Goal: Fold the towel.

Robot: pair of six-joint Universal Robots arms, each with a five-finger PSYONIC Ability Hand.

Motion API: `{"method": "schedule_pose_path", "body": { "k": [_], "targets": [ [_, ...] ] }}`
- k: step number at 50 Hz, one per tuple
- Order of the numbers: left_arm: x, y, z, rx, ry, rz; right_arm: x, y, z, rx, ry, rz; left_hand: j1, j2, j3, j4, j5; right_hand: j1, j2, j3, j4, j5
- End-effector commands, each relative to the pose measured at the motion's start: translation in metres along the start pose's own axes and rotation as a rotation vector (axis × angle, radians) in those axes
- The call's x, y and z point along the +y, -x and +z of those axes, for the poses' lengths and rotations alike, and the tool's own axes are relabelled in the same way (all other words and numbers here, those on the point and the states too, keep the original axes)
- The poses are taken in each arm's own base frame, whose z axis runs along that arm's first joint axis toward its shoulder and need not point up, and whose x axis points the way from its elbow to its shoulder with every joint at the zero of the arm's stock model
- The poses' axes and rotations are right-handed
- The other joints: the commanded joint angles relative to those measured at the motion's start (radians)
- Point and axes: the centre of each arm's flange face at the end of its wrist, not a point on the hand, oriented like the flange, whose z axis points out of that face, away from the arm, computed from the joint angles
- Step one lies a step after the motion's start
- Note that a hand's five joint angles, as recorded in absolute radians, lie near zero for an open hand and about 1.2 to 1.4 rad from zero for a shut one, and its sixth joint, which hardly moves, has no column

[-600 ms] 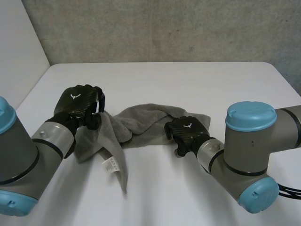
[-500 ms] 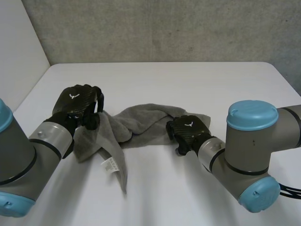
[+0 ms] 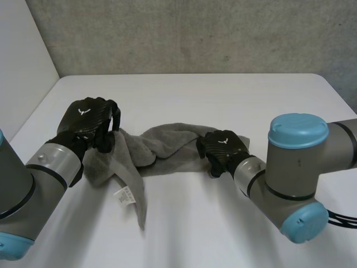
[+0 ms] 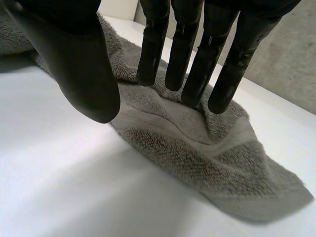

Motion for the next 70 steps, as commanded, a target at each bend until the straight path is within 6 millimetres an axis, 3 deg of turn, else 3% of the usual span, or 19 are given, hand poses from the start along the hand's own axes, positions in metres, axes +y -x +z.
{"method": "schedule_pose_path", "body": {
  "k": [1, 11, 23, 25, 27, 28, 29, 33, 35, 36, 38, 44, 49, 53, 60, 63, 64, 66, 70],
  "targets": [
    [-0.003, 0.0, 0.0, -0.001, -0.008, -0.001, 0.005, 0.003, 0.024, -0.043, -0.006, -0.004, -0.034, -0.125, -0.143, -0.12, -0.246, -0.05, -0.056, -0.049, -0.045, -0.027],
    [-0.012, 0.0, -0.001, -0.002, -0.039, -0.001, 0.019, 0.001, 0.052, -0.032, -0.001, -0.043, -0.034, -0.125, -0.143, -0.12, -0.246, -0.085, -0.091, -0.084, -0.08, -0.062],
    [-0.012, 0.001, -0.001, -0.004, -0.042, -0.001, 0.03, 0.003, 0.064, -0.025, 0.011, -0.107, -0.034, -0.125, -0.143, -0.12, -0.246, -0.059, -0.065, -0.057, -0.054, -0.036],
    [-0.012, 0.001, -0.001, -0.004, -0.042, -0.001, 0.029, 0.001, 0.064, -0.014, 0.01, -0.107, -0.034, -0.125, -0.143, -0.12, -0.246, 0.009, 0.003, 0.01, 0.014, 0.032],
    [-0.013, 0.001, 0.0, -0.004, -0.045, 0.0, 0.028, -0.001, 0.065, 0.005, 0.009, -0.111, -0.034, -0.125, -0.143, -0.12, -0.246, 0.467, 0.461, 0.468, 0.472, 0.49],
    [-0.013, 0.001, 0.0, -0.004, -0.045, 0.0, 0.028, -0.001, 0.065, 0.005, 0.009, -0.112, -0.034, -0.125, -0.143, -0.12, -0.246, 0.469, 0.464, 0.471, 0.475, 0.493],
    [-0.013, 0.001, -0.001, -0.004, -0.046, 0.0, 0.024, -0.003, 0.064, 0.014, -0.002, -0.113, -0.034, -0.125, -0.143, -0.12, -0.246, 0.678, 0.672, 0.679, 0.683, 0.701],
    [-0.014, 0.001, 0.0, -0.004, -0.049, 0.0, 0.007, -0.007, 0.061, 0.031, -0.052, -0.113, -0.034, -0.125, -0.143, -0.12, -0.246, 0.68, 0.674, 0.681, 0.685, 0.703],
    [-0.019, 0.001, -0.001, -0.005, -0.063, 0.002, -0.026, -0.013, 0.049, 0.05, -0.132, -0.117, -0.034, -0.125, -0.143, -0.12, -0.246, 0.68, 0.674, 0.681, 0.685, 0.703],
    [-0.019, 0.001, -0.001, -0.005, -0.063, 0.002, -0.026, -0.014, 0.049, 0.05, -0.132, -0.117, -0.034, -0.125, -0.143, -0.12, -0.246, 0.68, 0.674, 0.681, 0.685, 0.703],
    [-0.028, 0.003, -0.002, -0.009, -0.095, 0.003, -0.054, -0.019, 0.036, 0.065, -0.199, -0.125, -0.034, -0.125, -0.143, -0.12, -0.246, 0.68, 0.674, 0.681, 0.685, 0.703],
    [-0.048, 0.008, -0.004, -0.029, -0.158, 0.001, -0.081, -0.036, 0.019, 0.101, -0.245, -0.124, -0.034, -0.125, -0.143, -0.12, -0.246, 0.68, 0.674, 0.681, 0.685, 0.703],
    [-0.076, 0.021, -0.012, -0.066, -0.253, -0.06, -0.127, -0.066, -0.031, 0.142, -0.278, -0.12, -0.034, -0.125, -0.143, -0.12, -0.246, 0.68, 0.674, 0.681, 0.685, 0.703],
    [-0.082, 0.035, -0.014, -0.101, -0.277, -0.116, -0.136, -0.082, -0.048, 0.162, -0.255, -0.109, -0.034, -0.125, -0.143, -0.12, -0.246, 0.68, 0.674, 0.681, 0.685, 0.703],
    [-0.079, 0.045, -0.015, -0.119, -0.275, -0.226, -0.126, -0.107, -0.064, 0.162, -0.11, -0.051, -0.034, -0.125, -0.143, -0.12, -0.246, 0.68, 0.674, 0.681, 0.685, 0.703],
    [-0.055, 0.043, -0.01, -0.117, -0.201, -0.247, -0.105, -0.127, -0.063, 0.136, 0.023, 0.014, -0.034, -0.125, -0.143, -0.12, -0.246, 0.68, 0.674, 0.681, 0.685, 0.703],
    [-0.055, 0.043, -0.01, -0.117, -0.201, -0.247, -0.105, -0.127, -0.063, 0.136, 0.023, 0.014, -0.034, -0.125, -0.143, -0.12, -0.246, 0.68, 0.674, 0.681, 0.685, 0.703],
    [-0.03, 0.041, -0.001, -0.114, -0.118, -0.261, -0.082, -0.135, -0.049, 0.092, 0.113, 0.03, -0.034, -0.125, -0.143, -0.12, -0.246, 0.68, 0.674, 0.681, 0.685, 0.703],
    [-0.004, 0.042, 0.009, -0.122, -0.03, -0.276, -0.067, -0.135, -0.038, 0.071, 0.157, 0.014, -0.034, -0.125, -0.143, -0.12, -0.246, 0.68, 0.674, 0.681, 0.685, 0.703]
  ]
}}
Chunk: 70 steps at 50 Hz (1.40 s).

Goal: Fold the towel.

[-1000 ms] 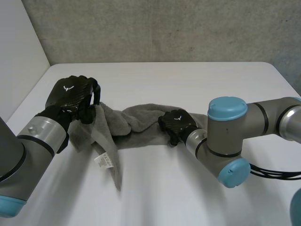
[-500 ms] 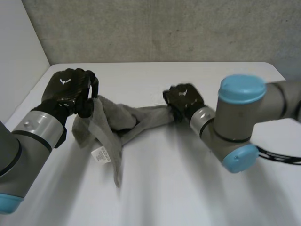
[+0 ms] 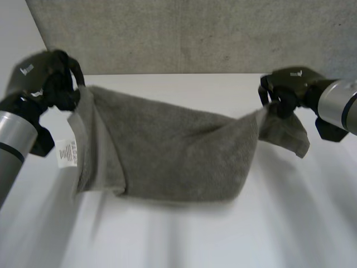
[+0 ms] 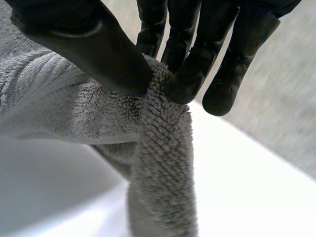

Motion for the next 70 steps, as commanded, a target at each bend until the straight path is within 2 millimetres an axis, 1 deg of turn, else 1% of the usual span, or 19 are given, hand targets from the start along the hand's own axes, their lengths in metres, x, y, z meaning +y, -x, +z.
{"method": "schedule_pose_path", "body": {
  "k": [1, 4, 8, 14, 16, 22, 35, 47, 50, 55, 61, 62, 63, 64, 65, 66, 67, 68, 70],
  "targets": [
    [0.065, 0.011, 0.009, -0.03, 0.208, -0.017, 0.041, -0.004, 0.028, -0.072, 0.147, -0.007, -0.034, -0.125, -0.144, -0.12, -0.245, 0.079, 0.112, 0.064, 0.058, 0.074],
    [0.079, 0.014, 0.017, -0.036, 0.247, -0.02, 0.051, -0.003, 0.04, -0.093, 0.166, -0.005, -0.034, -0.125, -0.144, -0.12, -0.245, 0.079, 0.112, 0.064, 0.058, 0.074],
    [0.074, 0.014, 0.031, -0.027, 0.222, -0.013, 0.044, -0.007, 0.054, -0.074, 0.103, -0.027, -0.034, -0.125, -0.144, -0.12, -0.245, 0.079, 0.112, 0.064, 0.058, 0.074],
    [0.026, 0.006, 0.061, 0.011, 0.049, 0.005, -0.009, -0.026, 0.072, 0.066, -0.27, -0.174, -0.034, -0.125, -0.144, -0.12, -0.245, 0.079, 0.112, 0.064, 0.058, 0.074],
    [-0.005, 0.0, 0.068, 0.03, -0.05, 0.013, -0.046, -0.034, 0.061, 0.157, -0.499, -0.207, -0.034, -0.125, -0.144, -0.12, -0.245, 0.079, 0.112, 0.064, 0.058, 0.074],
    [-0.035, -0.002, 0.068, 0.032, -0.139, 0.011, -0.082, -0.037, 0.026, 0.163, -0.671, -0.132, -0.034, -0.125, -0.144, -0.12, -0.245, 0.079, 0.112, 0.064, 0.058, 0.074],
    [0.012, 0.005, 0.035, 0.014, 0.029, -0.015, -0.023, -0.005, 0.014, -0.045, -0.236, -0.075, -0.034, -0.125, -0.144, -0.12, -0.245, 0.079, 0.112, 0.064, 0.058, 0.074],
    [0.007, 0.011, 0.02, 0.046, 0.028, -0.019, -0.034, -0.007, -0.004, -0.036, -0.204, -0.01, -0.034, -0.125, -0.144, -0.12, -0.245, 0.079, 0.112, 0.064, 0.058, 0.074],
    [0.017, 0.013, 0.022, 0.041, 0.058, -0.025, -0.022, -0.015, 0.006, -0.032, -0.173, 0.015, -0.034, -0.125, -0.144, -0.12, -0.245, 0.079, 0.112, 0.064, 0.058, 0.074],
    [0.07, 0.023, 0.039, 0.017, 0.18, -0.026, 0.03, -0.012, 0.048, -0.079, -0.027, 0.053, -0.034, -0.125, -0.144, -0.12, -0.245, 0.079, 0.112, 0.064, 0.058, 0.074],
    [0.106, 0.033, 0.057, 0.0, 0.25, -0.037, 0.073, -0.01, 0.083, -0.095, 0.075, 0.008, -0.034, -0.125, -0.144, -0.12, -0.245, 0.079, 0.112, 0.064, 0.058, 0.074],
    [0.111, 0.035, 0.062, -0.001, 0.258, -0.034, 0.073, -0.01, 0.083, -0.095, 0.075, 0.008, -0.138, -0.229, -0.249, -0.224, -0.35, 0.079, 0.112, 0.064, 0.058, 0.074],
    [0.114, 0.036, 0.068, 0.003, 0.261, -0.022, 0.079, -0.011, 0.088, -0.083, 0.09, 0.003, -0.418, -0.509, -0.529, -0.504, -0.63, -0.147, -0.114, -0.161, -0.167, -0.152],
    [0.114, 0.036, 0.068, 0.003, 0.261, -0.022, 0.084, -0.014, 0.091, -0.056, 0.104, 0.001, -0.421, -0.512, -0.532, -0.507, -0.632, -0.495, -0.462, -0.509, -0.515, -0.5],
    [0.115, 0.037, 0.071, 0.004, 0.265, 0.003, 0.084, -0.014, 0.091, -0.056, 0.104, 0.001, -0.703, -0.794, -0.813, -0.789, -0.914, -0.498, -0.465, -0.513, -0.519, -0.503],
    [0.115, 0.037, 0.071, 0.004, 0.265, 0.003, 0.084, -0.017, 0.094, -0.028, 0.105, -0.007, -0.706, -0.797, -0.816, -0.792, -0.917, -0.818, -0.785, -0.833, -0.839, -0.823],
    [0.115, 0.037, 0.073, 0.01, 0.268, 0.04, 0.083, -0.02, 0.095, 0.001, 0.097, -0.016, -0.944, -1.035, -1.055, -1.03, -1.156, -1.089, -1.056, -1.103, -1.109, -1.094],
    [0.113, 0.037, 0.074, 0.014, 0.266, 0.082, 0.083, -0.02, 0.095, 0.001, 0.097, -0.016, -1.179, -1.27, -1.29, -1.265, -1.39, -1.091, -1.058, -1.106, -1.112, -1.096],
    [0.11, 0.036, 0.074, 0.02, 0.26, 0.12, 0.081, -0.024, 0.095, 0.027, 0.084, -0.024, -1.254, -1.345, -1.365, -1.34, -1.465, -1.143, -1.11, -1.157, -1.163, -1.148]
  ]
}}
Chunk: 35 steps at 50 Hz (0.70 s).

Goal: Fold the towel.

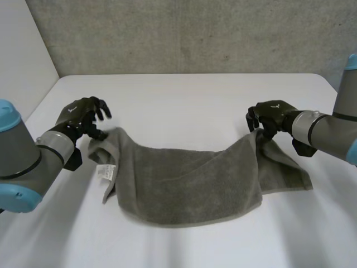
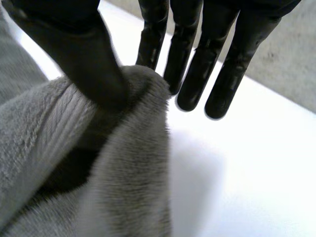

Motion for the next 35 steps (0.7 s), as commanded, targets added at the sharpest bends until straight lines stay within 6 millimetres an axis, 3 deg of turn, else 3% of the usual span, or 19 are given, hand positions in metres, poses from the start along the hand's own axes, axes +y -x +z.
{"method": "schedule_pose_path", "body": {
  "k": [1, 4, 7, 12, 13, 17, 19, 22, 27, 30, 32, 35],
  "targets": [
    [-0.006, 0.0, 0.008, 0.003, -0.003, 0.15, 0.0, -0.012, 0.007, 0.107, -0.018, -0.03, -0.568, -0.587, -0.599, -0.579, -0.767, -0.537, -0.536, -0.548, -0.546, -0.519],
    [-0.005, -0.002, 0.007, 0.006, 0.0, 0.17, -0.011, -0.012, -0.002, 0.125, -0.062, -0.043, -0.568, -0.587, -0.599, -0.579, -0.767, -0.537, -0.536, -0.548, -0.546, -0.519],
    [-0.019, -0.006, -0.001, 0.013, -0.033, 0.188, -0.024, -0.009, -0.019, 0.144, -0.111, -0.065, -0.568, -0.587, -0.599, -0.579, -0.767, -0.537, -0.536, -0.548, -0.546, -0.519],
    [-0.041, -0.021, -0.032, 0.049, -0.098, 0.217, -0.039, -0.001, -0.049, 0.164, -0.168, -0.087, -0.521, -0.541, -0.552, -0.532, -0.72, -0.537, -0.536, -0.548, -0.546, -0.519],
    [-0.042, -0.021, -0.032, 0.05, -0.098, 0.217, -0.04, 0.003, -0.059, 0.166, -0.174, -0.089, -0.521, -0.54, -0.552, -0.532, -0.72, -0.537, -0.536, -0.548, -0.546, -0.519],
    [-0.055, -0.039, -0.063, 0.121, -0.158, 0.287, -0.037, 0.013, -0.078, 0.163, -0.167, -0.092, -0.503, -0.523, -0.534, -0.514, -0.702, -0.537, -0.536, -0.548, -0.546, -0.519],
    [-0.053, -0.042, -0.073, 0.142, -0.158, 0.326, -0.03, 0.024, -0.092, 0.148, -0.148, -0.088, -0.503, -0.523, -0.534, -0.514, -0.702, -0.537, -0.536, -0.548, -0.546, -0.519],
    [-0.045, -0.048, -0.093, 0.177, -0.154, 0.436, -0.023, 0.03, -0.098, 0.139, -0.129, -0.084, -0.5, -0.52, -0.531, -0.511, -0.699, -0.537, -0.536, -0.548, -0.546, -0.519],
    [-0.024, -0.052, -0.12, 0.196, -0.116, 0.588, 0.01, 0.054, -0.115, 0.089, -0.034, -0.128, -0.492, -0.511, -0.523, -0.502, -0.691, -0.454, -0.452, -0.464, -0.463, -0.435],
    [-0.008, -0.052, -0.132, 0.203, -0.075, 0.651, 0.019, 0.064, -0.118, 0.064, -0.011, -0.156, -0.451, -0.47, -0.482, -0.461, -0.65, -0.424, -0.422, -0.435, -0.433, -0.406],
    [0.008, -0.053, -0.141, 0.221, -0.031, 0.683, 0.038, 0.079, -0.12, 0.021, 0.032, -0.202, -0.424, -0.444, -0.455, -0.435, -0.623, -0.377, -0.376, -0.388, -0.387, -0.359],
    [0.015, -0.054, -0.145, 0.233, -0.01, 0.687, 0.049, 0.085, -0.118, 0.016, 0.027, -0.22, -0.424, -0.444, -0.455, -0.435, -0.623, -0.368, -0.367, -0.379, -0.378, -0.35]
  ]
}}
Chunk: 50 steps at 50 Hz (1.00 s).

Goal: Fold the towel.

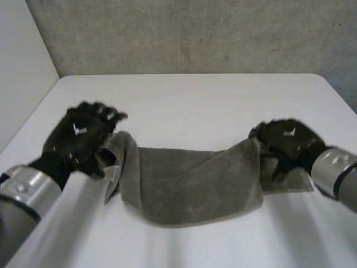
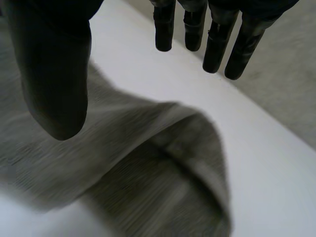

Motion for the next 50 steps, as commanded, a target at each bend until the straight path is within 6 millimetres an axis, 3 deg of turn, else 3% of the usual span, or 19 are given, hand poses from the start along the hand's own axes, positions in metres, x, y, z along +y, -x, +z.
{"method": "schedule_pose_path", "body": {
  "k": [1, 13, 26, 31, 39, 41, 45, 47, 50],
  "targets": [
    [0.025, -0.026, -0.021, 0.069, 0.088, 0.061, 0.033, 0.031, -0.003, -0.057, 0.029, -0.08, -0.004, -0.011, -0.013, -0.001, -0.19, 0.052, 0.064, 0.056, 0.059, 0.041],
    [0.056, -0.048, -0.017, 0.161, 0.192, 0.022, 0.056, 0.053, 0.01, -0.107, 0.025, -0.104, -0.019, -0.025, -0.028, -0.016, -0.205, 0.116, 0.128, 0.121, 0.124, 0.105],
    [0.064, -0.062, -0.006, 0.194, 0.161, 0.039, 0.069, 0.056, 0.022, -0.101, 0.034, -0.108, -0.013, -0.019, -0.022, -0.01, -0.199, 0.172, 0.184, 0.177, 0.18, 0.161],
    [0.066, -0.064, 0.0, 0.199, 0.154, 0.042, 0.069, 0.054, 0.025, -0.088, 0.019, -0.113, 0.016, 0.01, 0.008, 0.019, -0.17, 0.346, 0.358, 0.35, 0.353, 0.334],
    [0.08, -0.07, 0.017, 0.204, 0.191, 0.066, 0.061, 0.047, 0.031, -0.036, -0.002, -0.129, 0.38, 0.374, 0.372, 0.383, 0.194, 0.848, 0.86, 0.852, 0.855, 0.836],
    [0.086, -0.068, 0.025, 0.18, 0.215, 0.116, 0.059, 0.042, 0.035, -0.004, 0.0, -0.134, 0.57, 0.564, 0.562, 0.573, 0.384, 1.084, 1.096, 1.089, 1.092, 1.073],
    [0.086, -0.065, 0.035, 0.148, 0.212, 0.183, 0.055, 0.036, 0.043, 0.02, -0.007, -0.141, 0.75, 0.744, 0.742, 0.753, 0.564, 1.105, 1.117, 1.109, 1.112, 1.094],
    [0.082, -0.055, 0.05, 0.094, 0.195, 0.222, 0.051, 0.034, 0.047, 0.027, -0.018, -0.149, 0.861, 0.855, 0.853, 0.864, 0.675, 1.105, 1.117, 1.109, 1.112, 1.094],
    [0.077, -0.049, 0.059, 0.062, 0.18, 0.23, 0.043, 0.028, 0.056, 0.035, -0.035, -0.167, 0.891, 0.885, 0.883, 0.894, 0.705, 1.105, 1.117, 1.109, 1.112, 1.094]
  ]
}}
